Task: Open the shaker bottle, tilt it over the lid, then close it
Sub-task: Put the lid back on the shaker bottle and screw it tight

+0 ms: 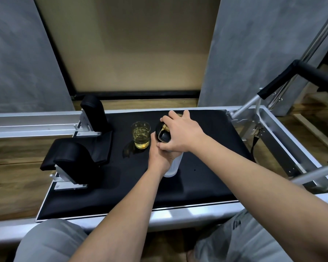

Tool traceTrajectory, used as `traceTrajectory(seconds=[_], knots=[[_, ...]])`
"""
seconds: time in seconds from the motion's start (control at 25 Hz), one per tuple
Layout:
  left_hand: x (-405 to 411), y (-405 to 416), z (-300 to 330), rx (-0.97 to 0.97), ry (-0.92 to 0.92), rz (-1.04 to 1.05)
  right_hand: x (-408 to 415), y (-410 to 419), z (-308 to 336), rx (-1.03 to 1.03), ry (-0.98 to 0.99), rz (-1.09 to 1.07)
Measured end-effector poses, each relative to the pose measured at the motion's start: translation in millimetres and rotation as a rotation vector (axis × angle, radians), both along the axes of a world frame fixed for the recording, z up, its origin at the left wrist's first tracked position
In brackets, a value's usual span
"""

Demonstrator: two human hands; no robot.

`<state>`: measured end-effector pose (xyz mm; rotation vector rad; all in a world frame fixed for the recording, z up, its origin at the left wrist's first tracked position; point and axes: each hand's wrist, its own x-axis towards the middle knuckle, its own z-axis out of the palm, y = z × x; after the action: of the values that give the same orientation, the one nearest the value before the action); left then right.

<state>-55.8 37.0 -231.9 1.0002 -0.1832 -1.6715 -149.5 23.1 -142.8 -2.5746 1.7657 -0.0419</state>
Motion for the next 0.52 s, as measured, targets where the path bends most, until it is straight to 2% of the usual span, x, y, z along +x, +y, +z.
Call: traceTrajectory(seconds=[0.52], knots=[[0, 7, 11, -0.041, 0.042, -0.029, 2, 4, -2, -0.009, -0.005, -0.042]])
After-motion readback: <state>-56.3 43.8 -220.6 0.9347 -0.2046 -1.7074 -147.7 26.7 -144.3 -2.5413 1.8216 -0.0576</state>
